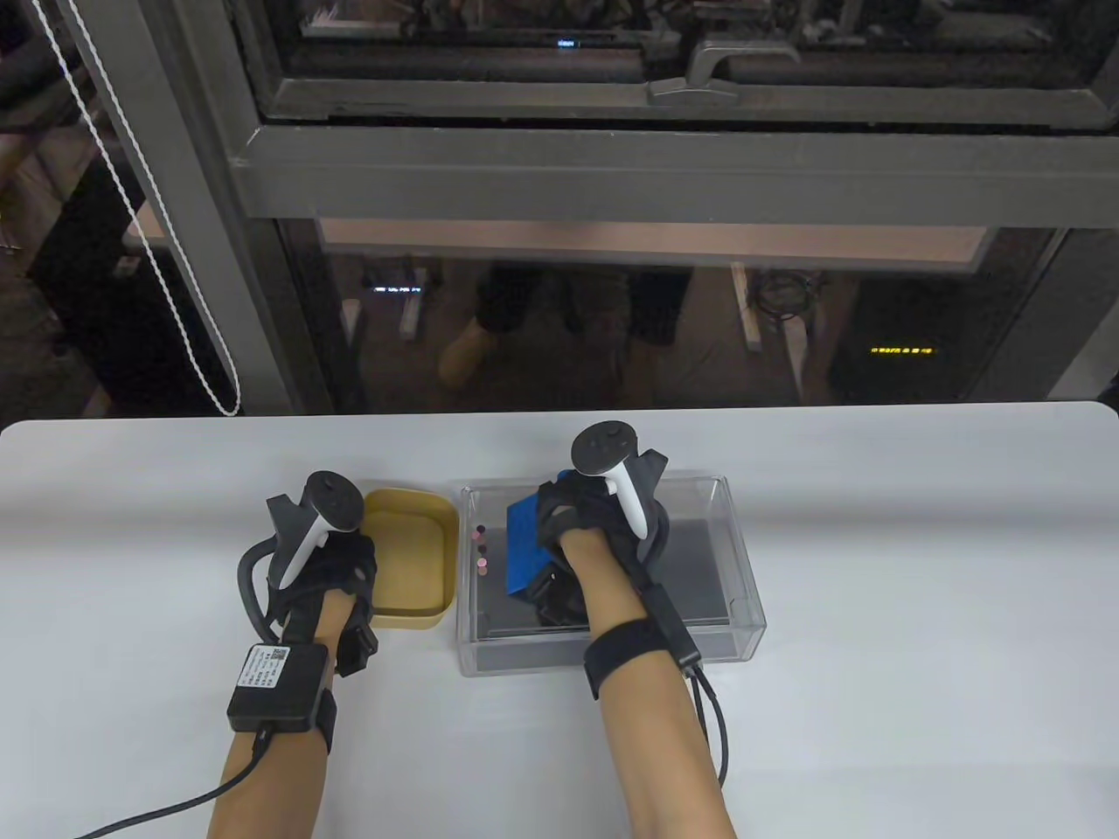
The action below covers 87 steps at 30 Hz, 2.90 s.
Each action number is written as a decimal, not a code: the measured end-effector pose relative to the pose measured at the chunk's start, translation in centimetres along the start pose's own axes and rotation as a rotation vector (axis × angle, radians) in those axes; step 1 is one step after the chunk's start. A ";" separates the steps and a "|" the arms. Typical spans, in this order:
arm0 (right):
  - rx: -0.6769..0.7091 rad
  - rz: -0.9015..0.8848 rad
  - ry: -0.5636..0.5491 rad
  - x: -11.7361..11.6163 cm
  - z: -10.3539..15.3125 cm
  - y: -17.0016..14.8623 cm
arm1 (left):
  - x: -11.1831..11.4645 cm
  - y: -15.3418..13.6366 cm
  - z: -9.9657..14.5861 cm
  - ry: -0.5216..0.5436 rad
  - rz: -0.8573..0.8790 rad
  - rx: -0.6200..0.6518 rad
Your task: Scrape buttons from drawer organizer into bento box
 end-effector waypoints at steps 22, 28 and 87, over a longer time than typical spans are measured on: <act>0.113 -0.106 -0.193 6.3 4.9 0.6 | 1.2 -5.4 -0.1 -0.050 0.186 -0.042; 0.068 -0.125 -0.265 11.1 5.8 -3.0 | 2.4 -7.7 -0.7 -0.083 0.206 -0.083; 0.513 0.745 -0.552 16.3 1.2 -13.1 | 5.6 5.0 22.1 -0.008 -0.185 0.546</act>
Point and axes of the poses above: the tracker on the back of each hand, its own y axis roughly to the thumb side, its own z axis roughly from the fingertips to the wrist, x = y × z, the point moved 2 cm from there along -z, roughly from the wrist to the fingertips, and after that the axes turned 4 degrees about -x, right-handed, at the moved point
